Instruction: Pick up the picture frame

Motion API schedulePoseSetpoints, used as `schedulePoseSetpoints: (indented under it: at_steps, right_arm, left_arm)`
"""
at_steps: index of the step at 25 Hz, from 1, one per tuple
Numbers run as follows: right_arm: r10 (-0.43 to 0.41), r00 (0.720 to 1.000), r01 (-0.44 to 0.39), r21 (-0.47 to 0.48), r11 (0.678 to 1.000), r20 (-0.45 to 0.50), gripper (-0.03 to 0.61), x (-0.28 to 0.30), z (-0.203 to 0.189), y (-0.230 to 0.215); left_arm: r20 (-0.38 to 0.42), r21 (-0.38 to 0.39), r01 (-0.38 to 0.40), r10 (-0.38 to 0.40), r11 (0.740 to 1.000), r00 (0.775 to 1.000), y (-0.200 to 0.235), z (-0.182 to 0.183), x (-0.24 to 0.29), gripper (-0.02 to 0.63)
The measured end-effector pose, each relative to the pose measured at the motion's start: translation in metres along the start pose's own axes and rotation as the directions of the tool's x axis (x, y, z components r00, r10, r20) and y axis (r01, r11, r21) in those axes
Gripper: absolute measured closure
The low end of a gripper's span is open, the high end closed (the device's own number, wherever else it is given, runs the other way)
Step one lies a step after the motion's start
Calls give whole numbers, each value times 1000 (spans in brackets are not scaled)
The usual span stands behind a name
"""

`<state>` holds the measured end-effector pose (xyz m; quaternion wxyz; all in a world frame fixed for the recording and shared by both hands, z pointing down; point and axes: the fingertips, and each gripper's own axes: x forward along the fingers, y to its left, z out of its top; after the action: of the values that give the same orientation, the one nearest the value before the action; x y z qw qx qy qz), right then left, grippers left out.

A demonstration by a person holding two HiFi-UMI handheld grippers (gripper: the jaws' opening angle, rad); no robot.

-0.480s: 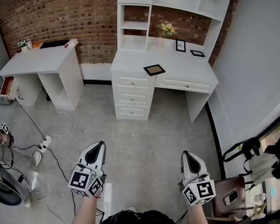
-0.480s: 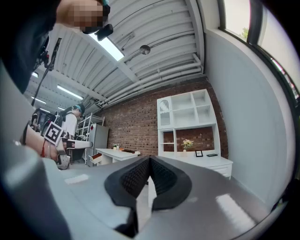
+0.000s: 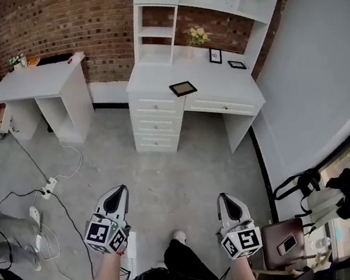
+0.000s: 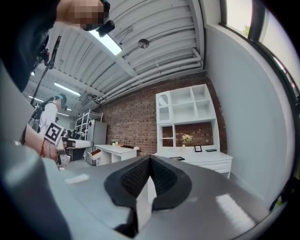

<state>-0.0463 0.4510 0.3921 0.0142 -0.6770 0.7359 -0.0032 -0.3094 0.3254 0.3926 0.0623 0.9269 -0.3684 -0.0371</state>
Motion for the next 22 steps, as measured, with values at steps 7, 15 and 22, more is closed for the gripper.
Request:
schedulePoseSetpoints:
  at_steps: [7,15,22]
  right_arm:
    - [2,1000,-2,5,1000,-18,577,37,-17,-27]
    - [8,1000,-7,35,999,-13,577,105,-20,-70]
    - [25,999,-24,47,999,-28,577,157,-21,-103]
  left_arm:
    - [-16,-3,-43,43,999,999,18,-16,35,611]
    - [-21,-7,-68,68,998,997,43,-16,102,611]
    - [-33,-18,-87,87,996,996,58,-16,155,611]
